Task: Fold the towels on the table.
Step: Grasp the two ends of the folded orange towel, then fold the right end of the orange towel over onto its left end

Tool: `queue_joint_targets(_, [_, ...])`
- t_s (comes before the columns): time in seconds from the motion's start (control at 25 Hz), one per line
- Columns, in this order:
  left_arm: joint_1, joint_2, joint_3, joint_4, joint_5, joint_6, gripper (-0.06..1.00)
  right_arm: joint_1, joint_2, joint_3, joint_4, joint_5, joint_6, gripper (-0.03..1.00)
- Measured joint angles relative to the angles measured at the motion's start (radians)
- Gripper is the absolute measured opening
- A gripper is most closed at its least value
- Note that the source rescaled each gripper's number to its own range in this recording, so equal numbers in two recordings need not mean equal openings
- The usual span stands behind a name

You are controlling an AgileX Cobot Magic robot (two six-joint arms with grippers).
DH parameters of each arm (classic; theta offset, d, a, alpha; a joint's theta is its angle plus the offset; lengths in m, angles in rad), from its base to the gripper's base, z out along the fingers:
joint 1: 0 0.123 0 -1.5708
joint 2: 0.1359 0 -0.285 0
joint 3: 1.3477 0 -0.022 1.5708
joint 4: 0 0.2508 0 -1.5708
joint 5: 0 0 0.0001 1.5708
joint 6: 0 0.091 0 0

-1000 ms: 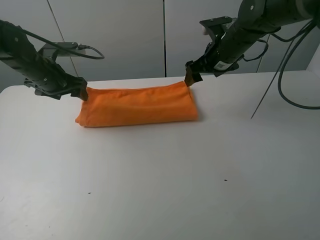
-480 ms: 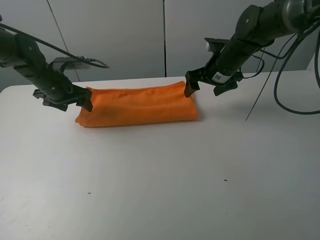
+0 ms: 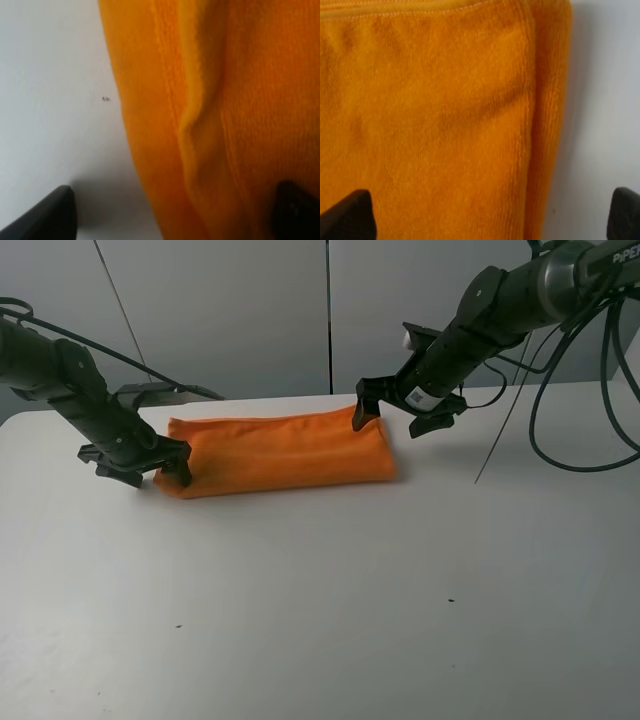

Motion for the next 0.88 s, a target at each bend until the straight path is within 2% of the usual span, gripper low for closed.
queue_joint_targets(0.52, [0.0, 0.006, -0.008, -0.002, 0.0, 0.0, 1.0, 0.0, 0.038, -0.01, 0.007, -0.055, -0.002, 1.0])
queue_joint_targets(0.88, [0.0, 0.006, -0.008, -0.004, 0.002, 0.0, 1.0, 0.0, 0.121, -0.103, 0.042, 0.014, -0.002, 1.0])
